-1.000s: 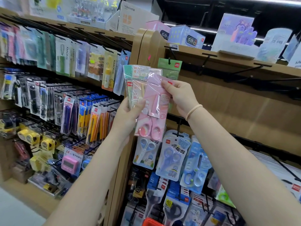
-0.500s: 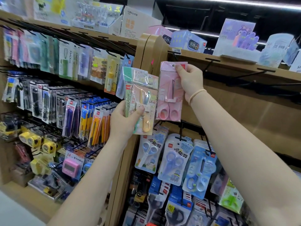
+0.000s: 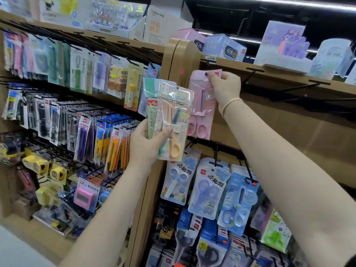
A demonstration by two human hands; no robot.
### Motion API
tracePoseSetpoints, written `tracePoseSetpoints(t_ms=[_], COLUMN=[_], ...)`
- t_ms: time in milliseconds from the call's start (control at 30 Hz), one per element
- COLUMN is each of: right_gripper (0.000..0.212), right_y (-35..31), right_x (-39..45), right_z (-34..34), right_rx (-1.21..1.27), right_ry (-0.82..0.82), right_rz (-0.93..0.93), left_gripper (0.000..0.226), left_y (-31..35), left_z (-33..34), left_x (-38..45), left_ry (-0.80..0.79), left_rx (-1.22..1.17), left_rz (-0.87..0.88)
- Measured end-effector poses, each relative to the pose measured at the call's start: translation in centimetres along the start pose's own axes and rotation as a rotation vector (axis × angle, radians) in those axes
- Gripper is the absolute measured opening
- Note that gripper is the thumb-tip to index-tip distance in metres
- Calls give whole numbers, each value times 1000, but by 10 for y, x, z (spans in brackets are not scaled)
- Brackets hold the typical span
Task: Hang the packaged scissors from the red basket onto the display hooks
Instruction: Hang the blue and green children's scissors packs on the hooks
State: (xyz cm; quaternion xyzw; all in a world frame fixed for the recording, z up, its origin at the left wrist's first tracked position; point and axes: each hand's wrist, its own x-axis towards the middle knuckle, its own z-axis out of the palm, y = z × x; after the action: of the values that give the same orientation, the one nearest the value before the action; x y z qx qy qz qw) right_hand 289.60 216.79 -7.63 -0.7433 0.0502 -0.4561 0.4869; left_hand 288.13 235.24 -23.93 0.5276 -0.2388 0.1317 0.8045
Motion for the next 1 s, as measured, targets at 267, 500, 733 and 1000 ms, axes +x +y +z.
tracePoseSetpoints(t_ms=[267, 500, 733, 1000], right_gripper=[26, 27, 9, 17], right_y=[-6, -3, 1, -9], right_x=[-27, -70, -51, -27], right_z=[-15, -9, -14, -14], right_rx=[-154, -9, 218, 183], right_ry=[143, -418, -297, -131], right_rz=[-147, 154, 202, 155], left_gripper=[24, 22, 9, 11], left_y=[1, 1, 2, 0], left_z=[4, 19, 14, 7], left_x=[0, 1, -2, -3], left_ry=[24, -5, 22, 52], left_rx=[-119, -139, -145, -64], left_rz=[-38, -68, -83, -43])
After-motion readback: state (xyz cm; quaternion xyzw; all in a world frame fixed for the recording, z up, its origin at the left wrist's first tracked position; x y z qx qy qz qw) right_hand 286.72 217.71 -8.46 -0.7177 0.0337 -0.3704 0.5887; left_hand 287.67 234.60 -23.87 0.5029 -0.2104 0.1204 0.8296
